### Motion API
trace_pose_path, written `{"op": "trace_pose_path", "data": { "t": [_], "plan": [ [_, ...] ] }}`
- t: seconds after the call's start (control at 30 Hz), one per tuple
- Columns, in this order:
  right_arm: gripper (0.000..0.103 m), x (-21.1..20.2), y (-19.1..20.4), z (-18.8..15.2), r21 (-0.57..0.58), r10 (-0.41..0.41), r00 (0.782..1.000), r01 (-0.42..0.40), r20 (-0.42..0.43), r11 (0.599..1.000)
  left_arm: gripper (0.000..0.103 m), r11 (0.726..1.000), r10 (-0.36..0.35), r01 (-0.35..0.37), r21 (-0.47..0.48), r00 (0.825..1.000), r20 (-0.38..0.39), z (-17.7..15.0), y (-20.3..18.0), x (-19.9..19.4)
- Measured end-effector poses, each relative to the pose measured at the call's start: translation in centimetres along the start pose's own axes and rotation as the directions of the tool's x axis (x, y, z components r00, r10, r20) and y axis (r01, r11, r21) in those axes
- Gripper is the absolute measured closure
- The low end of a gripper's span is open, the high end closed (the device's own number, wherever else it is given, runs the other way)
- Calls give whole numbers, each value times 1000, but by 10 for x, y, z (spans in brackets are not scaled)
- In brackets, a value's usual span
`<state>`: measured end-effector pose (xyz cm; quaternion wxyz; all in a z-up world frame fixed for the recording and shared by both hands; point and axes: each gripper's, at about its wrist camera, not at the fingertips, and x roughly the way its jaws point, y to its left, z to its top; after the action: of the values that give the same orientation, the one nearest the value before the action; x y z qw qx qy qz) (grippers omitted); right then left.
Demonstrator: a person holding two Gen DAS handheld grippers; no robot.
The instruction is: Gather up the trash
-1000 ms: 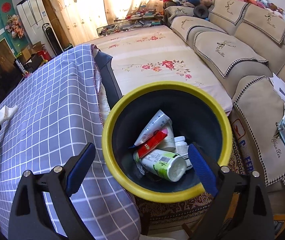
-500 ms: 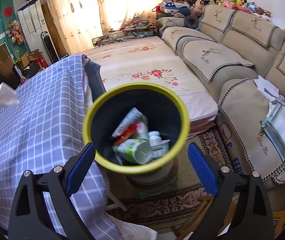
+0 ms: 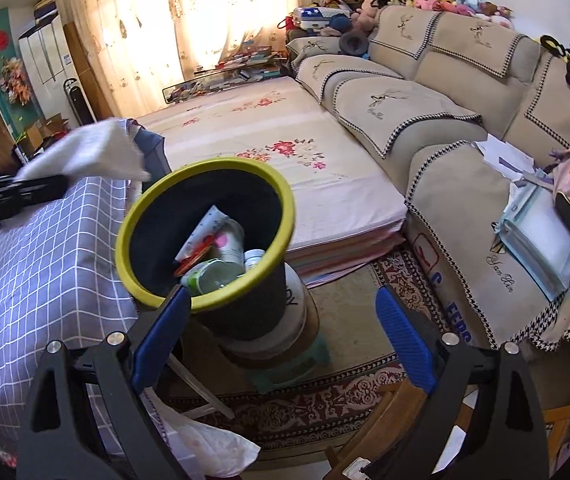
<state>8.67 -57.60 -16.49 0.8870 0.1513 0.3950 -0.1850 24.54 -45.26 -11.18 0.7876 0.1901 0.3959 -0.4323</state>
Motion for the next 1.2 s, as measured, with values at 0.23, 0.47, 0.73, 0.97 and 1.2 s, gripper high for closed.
{"op": "trace_pose_path", "data": {
  "t": [0.23, 0.47, 0.73, 0.97, 1.2],
  "plan": [
    [14, 3, -5, 0, -1, 4, 1000, -4, -11, 1000, 92, 1000, -16, 14, -19, 996, -86, 20, 4, 79],
    [14, 8, 4, 1, -19, 10, 1000, -10, -23, 1000, 89, 999, 26, -28, -17, 994, -105, 19, 5, 117],
    [14, 3, 11, 3, -36, 6, 1000, -7, -21, 999, 30, 997, 53, -59, -48, 992, -114, 15, 9, 137],
    [13, -16, 16, 4, -52, 3, 1000, -2, 9, 999, 23, 992, 61, -66, -105, 997, -53, 5, 16, 89],
    [12, -36, 42, 1, -108, 71, 996, -65, 49, 992, 5, 955, 260, -228, -192, 952, 161, -49, 33, -59]
  ]
}}
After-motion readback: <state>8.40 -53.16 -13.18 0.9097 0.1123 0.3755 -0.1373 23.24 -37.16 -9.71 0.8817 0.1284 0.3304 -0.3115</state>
